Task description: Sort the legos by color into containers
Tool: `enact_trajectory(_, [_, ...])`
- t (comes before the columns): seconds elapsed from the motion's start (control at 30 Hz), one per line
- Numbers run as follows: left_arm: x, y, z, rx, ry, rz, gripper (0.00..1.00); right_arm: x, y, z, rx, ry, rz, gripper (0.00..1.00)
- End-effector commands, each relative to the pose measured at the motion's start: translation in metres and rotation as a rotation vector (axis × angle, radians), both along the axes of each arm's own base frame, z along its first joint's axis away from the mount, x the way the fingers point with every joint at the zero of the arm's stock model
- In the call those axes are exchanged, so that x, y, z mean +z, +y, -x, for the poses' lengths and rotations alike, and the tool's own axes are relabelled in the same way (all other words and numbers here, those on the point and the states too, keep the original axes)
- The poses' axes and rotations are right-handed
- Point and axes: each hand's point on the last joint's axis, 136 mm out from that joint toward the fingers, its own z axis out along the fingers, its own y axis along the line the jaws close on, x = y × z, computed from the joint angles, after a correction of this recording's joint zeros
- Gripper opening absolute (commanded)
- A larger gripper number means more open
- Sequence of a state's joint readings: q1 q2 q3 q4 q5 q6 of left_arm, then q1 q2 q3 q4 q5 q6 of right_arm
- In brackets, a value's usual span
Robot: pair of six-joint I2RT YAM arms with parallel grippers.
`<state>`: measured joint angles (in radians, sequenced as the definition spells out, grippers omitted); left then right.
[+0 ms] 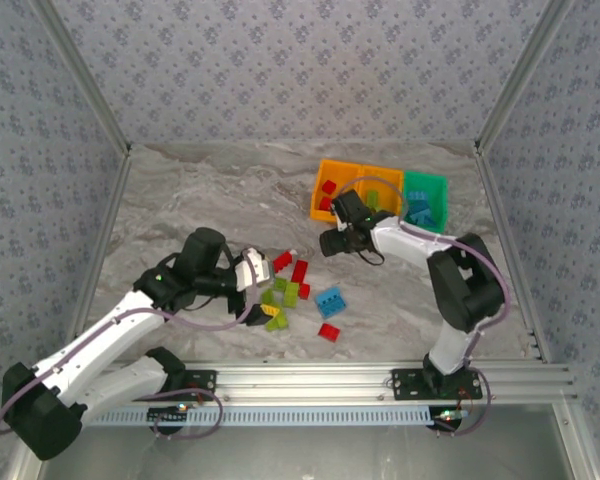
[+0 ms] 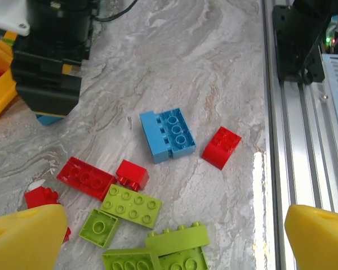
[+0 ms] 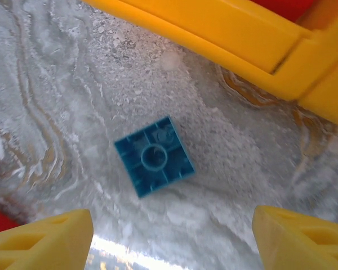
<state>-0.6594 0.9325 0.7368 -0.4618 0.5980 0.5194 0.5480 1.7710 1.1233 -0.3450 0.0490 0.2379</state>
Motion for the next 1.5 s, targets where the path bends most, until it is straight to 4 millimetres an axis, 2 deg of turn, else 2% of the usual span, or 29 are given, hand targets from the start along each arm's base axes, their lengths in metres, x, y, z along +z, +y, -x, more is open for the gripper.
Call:
enact_trajectory(0.0, [0.002,0.004,0.007,-0.046,-0.055,-0.01,0.99,0.003,0.015,-0.016,0.033,-0.039,0.001,0.77])
enact_trajectory(0.07, [-0.001,0.007,0.006,-0.041,-0.064,-0.028,0.99,0.002,0.022,-0.027,0.034,-0.05,-0.002,0.76])
enact_trajectory(0.23, [-0.008,0.009,0.008,-0.047,-0.06,-0.04,0.99,-0.017,0.029,-0.03,0.058,-0.024,0.039,0.7])
enact_trajectory(0.37, [-0.007,0.009,0.009,-0.048,-0.063,-0.04,0.99,-0.027,0.035,-0.025,0.082,-0.005,0.083,0.55])
enact_trajectory(0.5, [-0.004,0.01,0.008,-0.04,-0.083,-0.028,0.99,-0.026,0.034,-0.017,0.071,-0.005,0.104,0.44])
enact_trajectory(0.6, [-0.003,0.011,0.003,-0.013,-0.113,-0.028,0.99,-0.015,0.029,-0.011,0.053,-0.025,0.105,0.34])
enact_trajectory(0.77, [0.001,0.014,-0.006,0.03,-0.168,-0.019,0.99,0.026,0.014,0.003,0.007,-0.102,0.028,0.27])
enact_trajectory(0.83, [0.001,0.014,-0.008,0.039,-0.175,-0.016,0.99,0.05,0.001,0.006,-0.038,-0.151,-0.029,0.26])
enact_trajectory(0.93, [0.001,0.012,-0.009,0.041,-0.166,-0.009,0.99,0.089,-0.033,0.006,-0.159,-0.242,-0.102,0.27])
enact_trajectory(1.03, [0.0,0.011,-0.01,0.038,-0.157,-0.013,0.99,0.125,-0.08,0.0,-0.301,-0.349,-0.135,0.27])
enact_trajectory(1.1, [-0.002,0.011,-0.01,0.039,-0.149,-0.021,0.99,0.14,-0.121,-0.01,-0.431,-0.399,-0.138,0.28])
enact_trajectory(1.17, [-0.003,0.011,-0.011,0.042,-0.145,-0.027,0.99,0.141,-0.156,-0.026,-0.537,-0.402,-0.14,0.28])
enact_trajectory(1.23, [-0.003,0.012,-0.011,0.047,-0.145,-0.033,0.99,0.133,-0.182,-0.045,-0.61,-0.381,-0.128,0.28])
enact_trajectory(1.37, [-0.005,0.014,-0.013,0.06,-0.149,-0.046,0.99,0.103,-0.209,-0.088,-0.676,-0.297,-0.115,0.27])
enact_trajectory(1.4, [-0.005,0.014,-0.013,0.062,-0.152,-0.046,0.99,0.105,-0.212,-0.102,-0.687,-0.292,-0.108,0.27])
enact_trajectory(1.47, [-0.005,0.014,-0.013,0.064,-0.154,-0.041,0.99,0.097,-0.219,-0.115,-0.706,-0.273,-0.096,0.3])
